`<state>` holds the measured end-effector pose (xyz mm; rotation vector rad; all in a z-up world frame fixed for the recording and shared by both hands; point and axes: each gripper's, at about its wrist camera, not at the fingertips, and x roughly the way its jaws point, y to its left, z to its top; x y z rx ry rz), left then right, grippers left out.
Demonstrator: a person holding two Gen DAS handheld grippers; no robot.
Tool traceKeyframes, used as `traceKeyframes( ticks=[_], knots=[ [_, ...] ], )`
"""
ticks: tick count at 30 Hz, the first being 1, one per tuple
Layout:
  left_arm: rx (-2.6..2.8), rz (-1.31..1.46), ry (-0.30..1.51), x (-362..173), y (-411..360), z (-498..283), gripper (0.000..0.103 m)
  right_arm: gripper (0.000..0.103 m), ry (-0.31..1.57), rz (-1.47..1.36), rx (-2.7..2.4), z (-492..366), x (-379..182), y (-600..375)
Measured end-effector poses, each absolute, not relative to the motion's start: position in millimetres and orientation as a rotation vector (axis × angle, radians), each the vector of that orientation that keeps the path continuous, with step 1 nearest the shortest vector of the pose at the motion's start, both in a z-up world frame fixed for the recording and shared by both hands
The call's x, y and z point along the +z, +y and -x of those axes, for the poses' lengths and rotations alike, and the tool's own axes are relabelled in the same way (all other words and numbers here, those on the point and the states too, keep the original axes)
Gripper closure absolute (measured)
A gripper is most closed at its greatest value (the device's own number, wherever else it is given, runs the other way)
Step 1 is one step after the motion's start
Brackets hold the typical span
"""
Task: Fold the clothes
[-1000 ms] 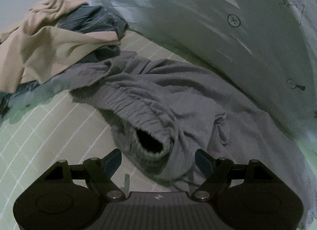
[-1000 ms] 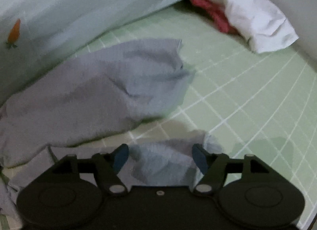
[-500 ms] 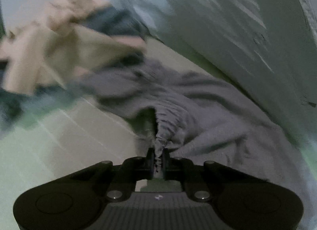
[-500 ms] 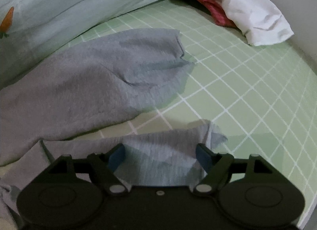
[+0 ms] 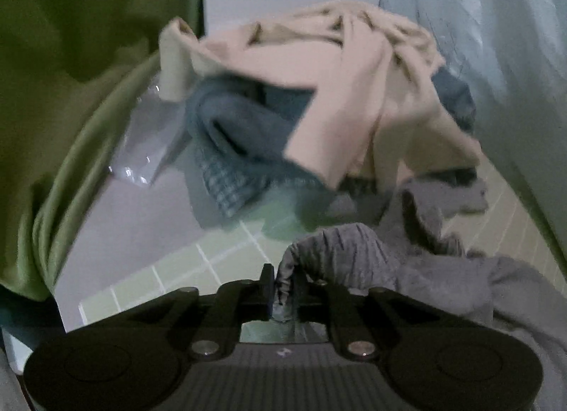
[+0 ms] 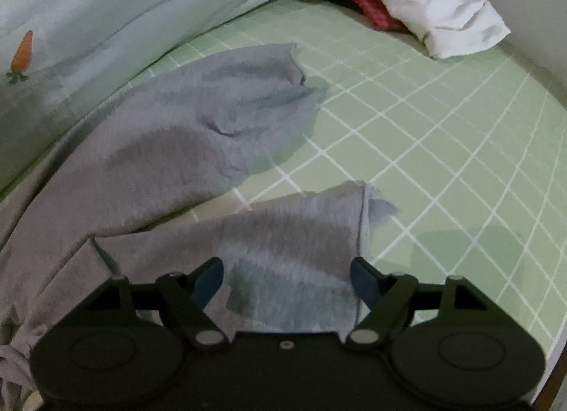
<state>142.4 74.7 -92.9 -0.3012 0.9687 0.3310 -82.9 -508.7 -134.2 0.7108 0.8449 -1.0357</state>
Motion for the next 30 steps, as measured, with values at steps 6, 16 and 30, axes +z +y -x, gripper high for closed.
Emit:
traceKeyframes(
  ticks=[6, 16, 30],
  knots=[
    [0.246, 0.238, 0.981, -91.4, 48.6, -138.2, 0.040, 0.022, 0.836, -0.721, -1.084, 96.4, -133.2, -509.9],
    [0.230, 0.214, 1.033, -105.2, 31.8, -132.4, 0.033, 0.017, 0.868, -0.670, -1.176, 115.5, -137.8, -504.1],
    [0.166, 0.224, 1.020, -97.2, 15.8, -114.2, 0.030, 0.019, 0.857, -0.722, -1.102, 128.8, -143.7, -493.4]
  ],
)
